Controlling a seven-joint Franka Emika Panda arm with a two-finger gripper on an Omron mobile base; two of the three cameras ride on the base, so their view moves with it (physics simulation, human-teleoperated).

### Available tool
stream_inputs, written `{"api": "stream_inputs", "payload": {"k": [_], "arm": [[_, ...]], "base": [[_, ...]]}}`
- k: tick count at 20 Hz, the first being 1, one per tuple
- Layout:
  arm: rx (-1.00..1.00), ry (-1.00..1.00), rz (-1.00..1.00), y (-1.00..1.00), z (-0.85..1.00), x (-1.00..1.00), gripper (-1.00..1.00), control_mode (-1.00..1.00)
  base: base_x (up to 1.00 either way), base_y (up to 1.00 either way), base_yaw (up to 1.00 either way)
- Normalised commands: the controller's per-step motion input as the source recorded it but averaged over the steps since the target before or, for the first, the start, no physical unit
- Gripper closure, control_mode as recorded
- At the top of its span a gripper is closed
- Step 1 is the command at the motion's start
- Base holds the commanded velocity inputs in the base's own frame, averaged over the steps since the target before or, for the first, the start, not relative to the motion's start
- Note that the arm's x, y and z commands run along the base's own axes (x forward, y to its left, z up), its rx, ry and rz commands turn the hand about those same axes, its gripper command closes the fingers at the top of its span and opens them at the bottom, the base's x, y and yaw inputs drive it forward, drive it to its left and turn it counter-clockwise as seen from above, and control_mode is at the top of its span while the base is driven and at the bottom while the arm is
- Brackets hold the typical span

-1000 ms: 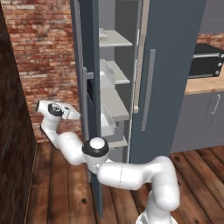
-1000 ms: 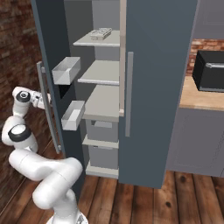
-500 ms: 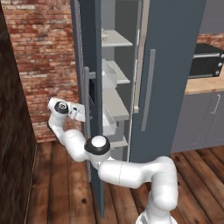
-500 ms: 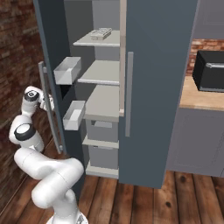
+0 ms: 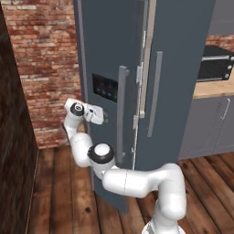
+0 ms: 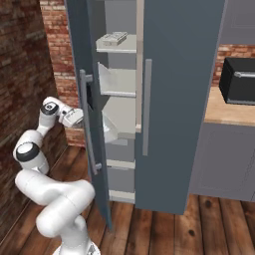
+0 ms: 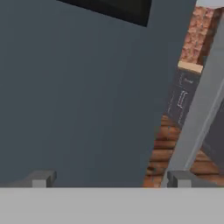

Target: The ice cube tray has been filled with water. Take the tray and place it in the freezer to make ice. Close the freezer door after placing the tray.

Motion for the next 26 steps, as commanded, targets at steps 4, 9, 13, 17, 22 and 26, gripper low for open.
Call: {"api": "stream_inputs", "payload": {"k": [4, 9, 13, 17, 22, 26], "arm": [[0.0, -0.1, 0.15, -0.83, 0.0, -0.21, -1.0, -1.0], [0.0, -0.13, 0.31, -0.55, 0.0, -0.03, -1.0, -1.0], [0.02, -0.13, 0.44, -0.53, 0.0, 0.02, -1.0, -1.0], [0.03, -0.11, 0.51, -0.6, 0.0, 0.21, -1.0, -1.0], [0.02, -0.06, 0.55, -0.64, -0.01, 0.59, -1.0, -1.0], [0.0, 0.0, 0.5, -0.44, -0.04, 0.97, -1.0, -1.0]], "base": [[0.0, 0.0, 0.0], [0.0, 0.0, 0.0], [0.0, 0.0, 0.0], [0.0, 0.0, 0.0], [0.0, 0.0, 0.0], [0.0, 0.0, 0.0]]}}
